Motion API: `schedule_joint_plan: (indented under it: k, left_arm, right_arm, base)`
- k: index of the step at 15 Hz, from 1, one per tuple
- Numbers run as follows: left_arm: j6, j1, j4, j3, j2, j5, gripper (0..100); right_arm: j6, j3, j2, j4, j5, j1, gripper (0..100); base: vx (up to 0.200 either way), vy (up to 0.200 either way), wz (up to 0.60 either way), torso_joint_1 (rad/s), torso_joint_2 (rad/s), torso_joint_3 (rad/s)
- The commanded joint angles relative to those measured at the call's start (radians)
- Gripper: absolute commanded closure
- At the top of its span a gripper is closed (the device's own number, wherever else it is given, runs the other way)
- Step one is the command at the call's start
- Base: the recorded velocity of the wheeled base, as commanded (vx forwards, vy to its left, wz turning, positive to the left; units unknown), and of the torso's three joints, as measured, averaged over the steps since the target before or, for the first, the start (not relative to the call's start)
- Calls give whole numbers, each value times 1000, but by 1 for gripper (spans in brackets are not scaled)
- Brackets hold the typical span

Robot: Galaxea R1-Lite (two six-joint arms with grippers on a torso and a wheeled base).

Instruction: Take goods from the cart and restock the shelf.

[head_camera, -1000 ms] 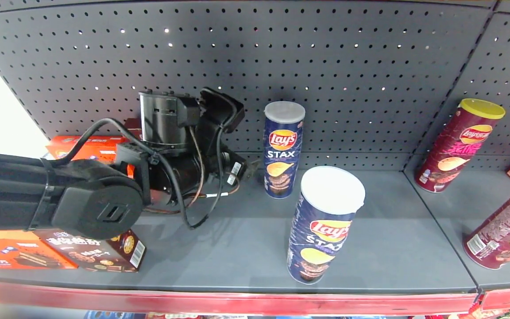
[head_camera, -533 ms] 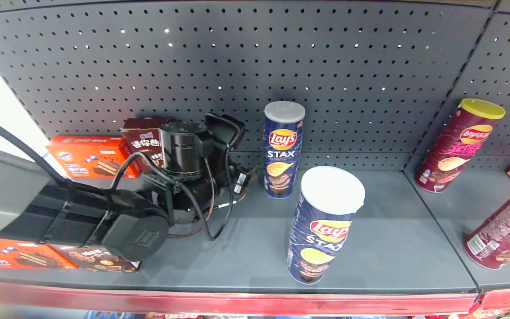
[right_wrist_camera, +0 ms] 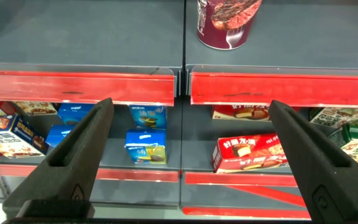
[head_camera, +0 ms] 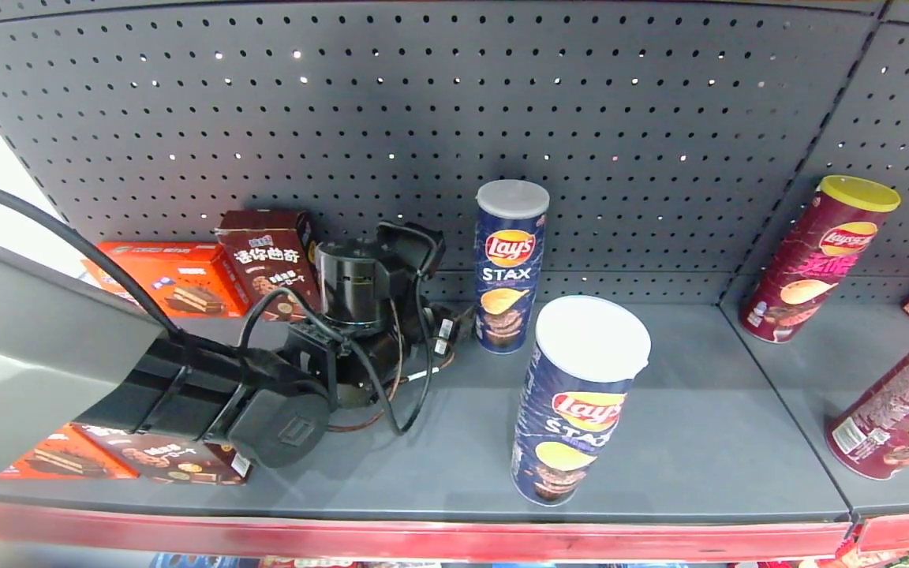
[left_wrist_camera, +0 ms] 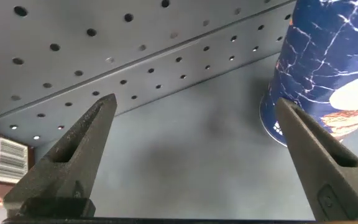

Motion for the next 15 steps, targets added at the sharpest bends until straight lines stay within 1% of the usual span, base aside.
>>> schedule_joint_plan:
  k: [1,9,11,12,13,14,15]
  left_arm:
    - [1,-13,0,-10,11,0,0]
    - [2,-29,-2,-19,14,0,0]
    - [11,-29,-17,-3,-21,-1,0]
    - [19,-47,-9,-10,-72,3,0]
    - [48,-49,-11,-12,-87,3,0]
    - [123,-46,-17,2,-103,8,0]
    - [162,-47,-17,31,-149,34,0]
  right_arm:
    - [0,0,2,0,0,0,0]
    - [0,0,2,0,0,0,0]
    - [0,0,2,0,0,0,0]
    - [0,0,2,0,0,0,0]
    - [0,0,2,0,0,0,0]
    - [0,0,2,0,0,0,0]
    - [0,0,2,0,0,0,0]
  base:
    - [0,0,0,0,0,0]
    - [0,0,0,0,0,0]
    - [0,0,0,0,0,0]
    - [0,0,0,0,0,0]
    - [0,0,0,0,0,0]
    - [0,0,0,0,0,0]
    - [0,0,0,0,0,0]
